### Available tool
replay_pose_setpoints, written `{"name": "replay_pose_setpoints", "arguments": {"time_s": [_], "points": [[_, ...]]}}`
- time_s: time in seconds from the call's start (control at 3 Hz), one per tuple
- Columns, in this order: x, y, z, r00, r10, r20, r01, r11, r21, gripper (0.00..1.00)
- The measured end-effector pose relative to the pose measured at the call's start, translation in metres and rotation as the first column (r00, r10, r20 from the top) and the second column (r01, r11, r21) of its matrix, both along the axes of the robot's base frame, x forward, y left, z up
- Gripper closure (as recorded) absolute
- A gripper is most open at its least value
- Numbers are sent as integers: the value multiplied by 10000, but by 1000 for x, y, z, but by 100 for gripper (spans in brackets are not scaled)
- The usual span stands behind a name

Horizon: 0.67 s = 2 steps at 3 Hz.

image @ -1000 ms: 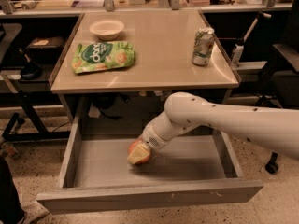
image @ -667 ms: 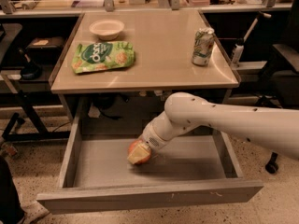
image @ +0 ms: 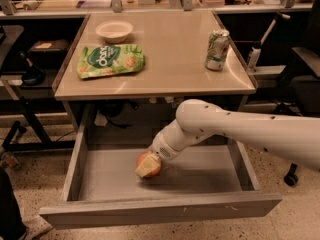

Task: Pick apple from top drawer and place on counter

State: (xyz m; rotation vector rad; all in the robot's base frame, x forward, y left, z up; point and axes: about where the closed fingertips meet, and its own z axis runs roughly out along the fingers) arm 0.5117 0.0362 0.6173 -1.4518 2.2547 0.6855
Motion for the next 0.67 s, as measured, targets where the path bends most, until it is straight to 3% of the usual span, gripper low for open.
{"name": "replay_pose_setpoints", "arguments": {"time_s": [0.67], "points": [[1, 1, 39, 9998, 220, 38, -220, 9998, 11, 100]]}}
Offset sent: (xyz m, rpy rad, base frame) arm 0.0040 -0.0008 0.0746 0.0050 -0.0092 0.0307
